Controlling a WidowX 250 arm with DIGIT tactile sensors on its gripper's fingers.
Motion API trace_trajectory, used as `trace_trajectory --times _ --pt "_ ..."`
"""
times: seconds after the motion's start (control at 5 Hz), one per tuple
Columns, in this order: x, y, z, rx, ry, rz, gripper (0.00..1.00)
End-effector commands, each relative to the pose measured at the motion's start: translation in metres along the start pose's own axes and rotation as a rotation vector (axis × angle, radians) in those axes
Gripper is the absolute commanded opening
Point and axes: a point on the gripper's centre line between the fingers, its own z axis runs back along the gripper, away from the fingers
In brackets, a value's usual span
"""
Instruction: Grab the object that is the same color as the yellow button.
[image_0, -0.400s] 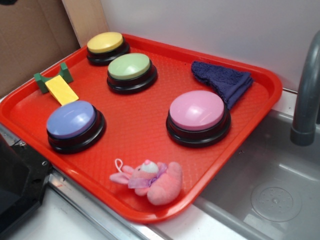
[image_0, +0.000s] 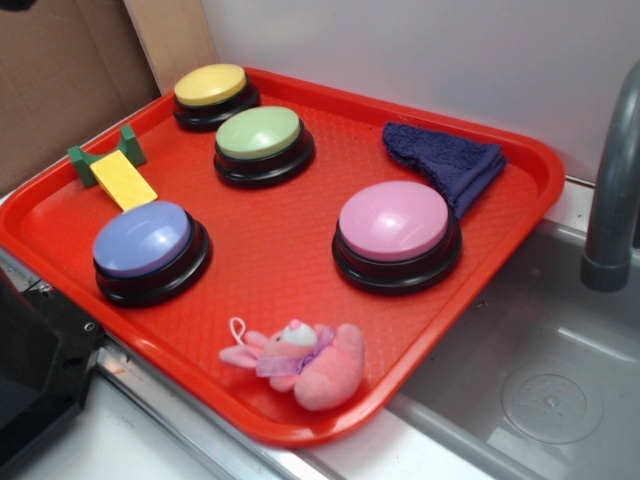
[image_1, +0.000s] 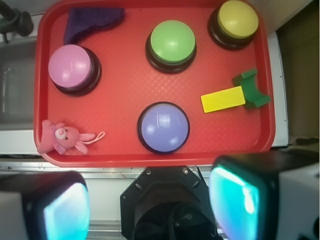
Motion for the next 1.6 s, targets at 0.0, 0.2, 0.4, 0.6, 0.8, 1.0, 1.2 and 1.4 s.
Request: trace_trajectory --times 0.0,0.2,0.4,0.6,0.8,1.0,1.2,1.4 --pt "0.012 0.035 -0.025 -0.039 -0.132 0.481 1.00" --pt "0.012 0.055 -0.043 0.011 -0.216 0.716 1.00" --pt "0.022 0.081 -0.075 0.033 -0.263 0.867 1.00" --pt "0.029 0.101 -0.104 0.101 -0.314 0.960 1.00" --pt "0.034 0.121 -0.123 0.193 -0.368 1.011 1.00" --pt "0.039 0.140 -0.146 0.223 -0.361 1.044 1.00" --pt "0.050 0.143 -0.162 0.252 -0.372 1.026 1.00" --pt "0.054 0.141 -0.168 0.241 -0.371 1.018 1.00"
